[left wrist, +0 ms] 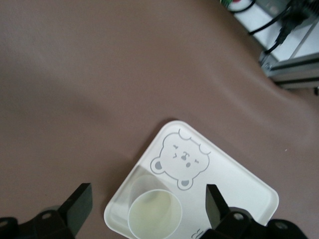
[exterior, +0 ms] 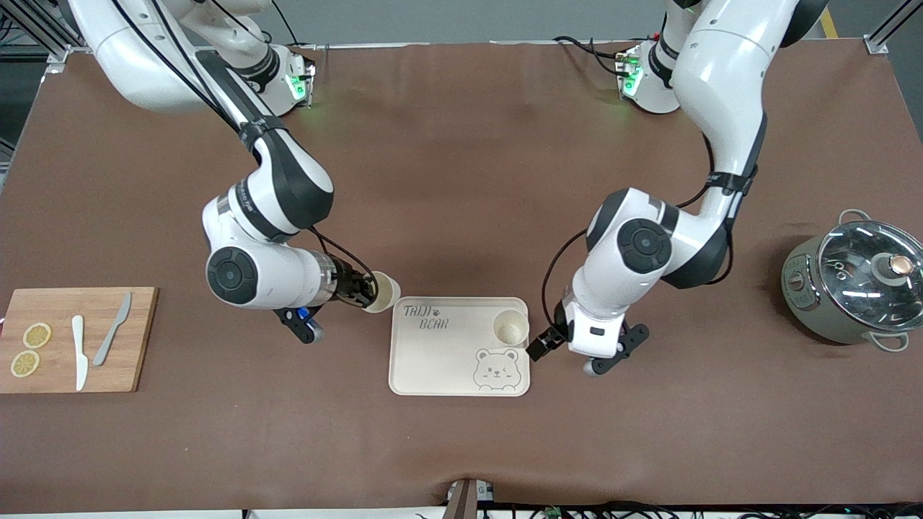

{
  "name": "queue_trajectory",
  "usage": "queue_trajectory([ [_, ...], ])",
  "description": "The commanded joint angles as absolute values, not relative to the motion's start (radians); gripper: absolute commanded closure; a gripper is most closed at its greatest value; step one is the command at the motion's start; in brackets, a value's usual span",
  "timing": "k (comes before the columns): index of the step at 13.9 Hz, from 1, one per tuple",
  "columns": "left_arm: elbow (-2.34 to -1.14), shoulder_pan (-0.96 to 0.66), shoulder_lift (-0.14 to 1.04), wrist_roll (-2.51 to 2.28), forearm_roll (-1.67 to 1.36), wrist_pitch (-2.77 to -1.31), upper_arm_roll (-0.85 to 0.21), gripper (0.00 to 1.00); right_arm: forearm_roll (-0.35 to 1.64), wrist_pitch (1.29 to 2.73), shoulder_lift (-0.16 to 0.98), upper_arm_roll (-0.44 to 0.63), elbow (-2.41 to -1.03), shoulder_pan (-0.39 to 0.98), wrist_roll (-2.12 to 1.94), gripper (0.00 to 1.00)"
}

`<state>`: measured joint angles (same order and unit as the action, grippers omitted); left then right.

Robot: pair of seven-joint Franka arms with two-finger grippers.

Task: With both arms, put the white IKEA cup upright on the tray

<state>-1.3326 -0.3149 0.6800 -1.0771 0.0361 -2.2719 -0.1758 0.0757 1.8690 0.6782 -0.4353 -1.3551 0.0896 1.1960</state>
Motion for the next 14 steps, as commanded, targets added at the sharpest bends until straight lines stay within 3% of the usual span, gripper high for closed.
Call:
queue_trajectory([
  [1, -1.362, -0.292, 0.612, -1.046, 0.063, -2.232, -0.173, 0.0, 0.063, 1.937, 0.733, -0.445, -1.313, 0.113, 1.223, 1.0],
  [7, -1.364, -0.146, 0.491, -0.818, 0.063, -2.067, -0.173, 0.0, -0.121, 2.157, 0.847, -0.443, -1.318, 0.175, 1.364, 1.0],
  [12, -1.362, -0.005, 0.394, -0.586, 0.061, -1.892, -0.179, 0.0, -0.184, 2.16, 0.868, -0.443, -1.321, 0.189, 1.4, 1.0],
  [13, -1.362, 0.017, 0.376, -0.55, 0.061, -1.863, -0.181, 0.0, -0.189, 2.16, 0.87, -0.443, -1.321, 0.189, 1.404, 0.98],
  [14, -1.364, 0.032, 0.356, -0.508, 0.061, -1.832, -0.179, 0.0, -0.189, 2.16, 0.873, -0.443, -1.321, 0.189, 1.405, 0.82],
])
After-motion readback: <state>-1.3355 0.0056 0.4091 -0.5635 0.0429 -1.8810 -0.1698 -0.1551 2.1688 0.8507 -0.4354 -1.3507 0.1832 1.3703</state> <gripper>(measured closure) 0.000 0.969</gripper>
